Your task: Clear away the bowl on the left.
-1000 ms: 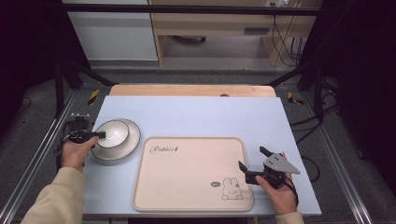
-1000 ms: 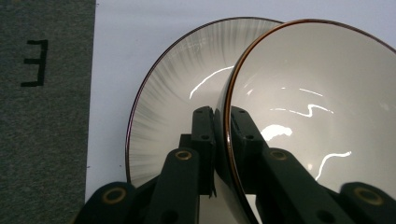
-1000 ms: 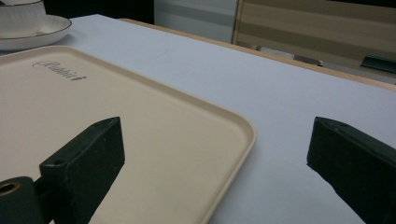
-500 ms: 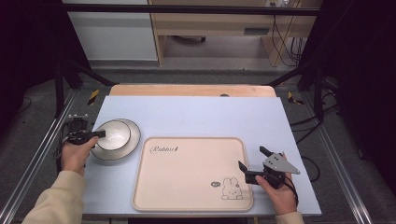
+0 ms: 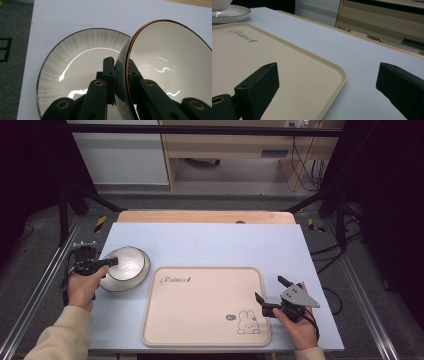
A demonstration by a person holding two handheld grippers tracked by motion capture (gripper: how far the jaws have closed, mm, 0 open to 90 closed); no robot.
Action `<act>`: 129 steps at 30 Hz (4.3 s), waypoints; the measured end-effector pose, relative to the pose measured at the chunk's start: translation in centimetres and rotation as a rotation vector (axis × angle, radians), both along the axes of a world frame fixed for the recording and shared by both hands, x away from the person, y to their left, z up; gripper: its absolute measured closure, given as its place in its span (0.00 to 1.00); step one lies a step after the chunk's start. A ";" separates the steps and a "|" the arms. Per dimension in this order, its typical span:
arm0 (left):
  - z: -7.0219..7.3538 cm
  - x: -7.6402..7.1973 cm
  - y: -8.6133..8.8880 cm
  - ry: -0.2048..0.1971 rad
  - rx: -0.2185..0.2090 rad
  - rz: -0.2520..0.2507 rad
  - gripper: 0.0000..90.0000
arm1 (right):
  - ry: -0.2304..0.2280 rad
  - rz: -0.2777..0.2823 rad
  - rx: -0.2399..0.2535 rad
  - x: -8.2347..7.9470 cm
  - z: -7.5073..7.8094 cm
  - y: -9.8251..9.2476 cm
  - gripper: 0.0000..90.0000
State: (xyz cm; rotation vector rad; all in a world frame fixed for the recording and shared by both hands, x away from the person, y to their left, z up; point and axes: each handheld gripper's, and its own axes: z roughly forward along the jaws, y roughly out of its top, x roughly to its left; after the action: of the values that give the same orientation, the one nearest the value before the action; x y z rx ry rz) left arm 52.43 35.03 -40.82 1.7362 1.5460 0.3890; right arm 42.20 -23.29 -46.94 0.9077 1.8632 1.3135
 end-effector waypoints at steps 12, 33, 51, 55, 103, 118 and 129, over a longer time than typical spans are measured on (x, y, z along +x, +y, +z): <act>0.4 0.1 -2.3 -0.010 -0.001 -0.053 0.91 | -0.029 0.006 -0.004 -0.1 0.2 0.0 0.05; 1.1 -0.2 -4.1 -0.035 -0.013 -0.113 0.91 | -0.032 -0.011 0.000 -0.2 0.2 0.0 0.06; 1.8 -0.5 -5.5 -0.040 -0.024 -0.153 0.91 | -0.032 -0.015 0.007 -0.2 0.2 -0.1 0.06; 1.8 -0.7 -6.0 -0.039 -0.017 -0.174 0.91 | -0.029 -0.014 0.005 -0.1 0.1 -0.1 0.06; 0.3 -2.8 -16.0 0.013 0.014 -0.437 0.91 | -0.051 -0.013 0.016 -0.1 0.3 -0.2 0.04; -0.6 -3.9 -17.2 0.042 0.019 -0.488 0.91 | -0.047 -0.008 0.016 -0.1 0.3 -0.2 0.04; -1.1 -4.2 -18.6 0.057 0.014 -0.531 0.91 | -0.050 -0.006 0.016 -0.1 0.4 -0.2 0.04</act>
State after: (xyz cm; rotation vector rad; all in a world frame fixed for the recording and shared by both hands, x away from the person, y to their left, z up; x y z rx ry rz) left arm 48.19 16.42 -41.96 2.0941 1.0579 0.0807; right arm 42.06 -23.48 -46.58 0.8801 1.8135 1.3376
